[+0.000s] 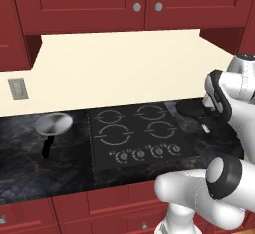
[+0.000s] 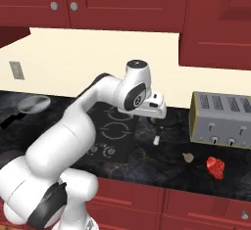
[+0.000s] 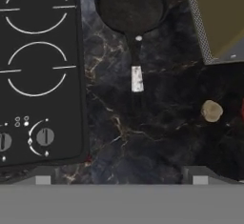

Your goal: Place both pans onto different burners. Then place the garlic and the steak on different pans.

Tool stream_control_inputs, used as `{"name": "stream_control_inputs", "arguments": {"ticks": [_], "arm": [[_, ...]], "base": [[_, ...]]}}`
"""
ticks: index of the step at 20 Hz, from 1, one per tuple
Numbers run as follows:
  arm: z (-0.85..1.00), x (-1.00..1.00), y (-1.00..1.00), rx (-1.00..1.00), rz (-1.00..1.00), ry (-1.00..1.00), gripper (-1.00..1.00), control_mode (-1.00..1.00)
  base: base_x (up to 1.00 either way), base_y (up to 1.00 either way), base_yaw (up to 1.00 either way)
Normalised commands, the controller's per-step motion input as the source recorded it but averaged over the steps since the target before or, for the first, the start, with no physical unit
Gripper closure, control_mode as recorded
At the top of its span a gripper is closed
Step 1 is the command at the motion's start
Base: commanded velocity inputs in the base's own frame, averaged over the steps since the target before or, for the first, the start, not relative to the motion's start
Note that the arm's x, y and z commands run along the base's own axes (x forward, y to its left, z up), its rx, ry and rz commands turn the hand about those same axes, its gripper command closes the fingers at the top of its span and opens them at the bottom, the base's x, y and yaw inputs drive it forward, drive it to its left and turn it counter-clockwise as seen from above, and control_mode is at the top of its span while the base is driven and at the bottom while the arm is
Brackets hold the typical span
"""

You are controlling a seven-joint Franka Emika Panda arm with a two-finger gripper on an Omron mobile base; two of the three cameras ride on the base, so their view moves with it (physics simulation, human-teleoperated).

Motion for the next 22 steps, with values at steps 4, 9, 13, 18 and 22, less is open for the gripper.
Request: {"name": "stream_control_inputs", "arguments": {"ticks": [4,9,13,18,22], "arm": [[-0.69,0.4,-0.06,-0.05,0.0,0.0,-1.0,-1.0],[-0.64,0.39,-0.13,-0.04,0.0,0.0,-1.0,-1.0],[-0.61,0.46,-0.09,-0.01,0.0,0.0,-1.0,-1.0],[-0.49,0.4,-0.22,0.0,0.0,0.0,-1.0,-1.0],[-0.39,0.32,-0.28,0.0,0.0,0.0,-1.0,-1.0]], "base": [[0.0,0.0,0.0],[0.0,0.0,0.0],[0.0,0.0,0.0],[0.0,0.0,0.0],[0.0,0.0,0.0]]}}
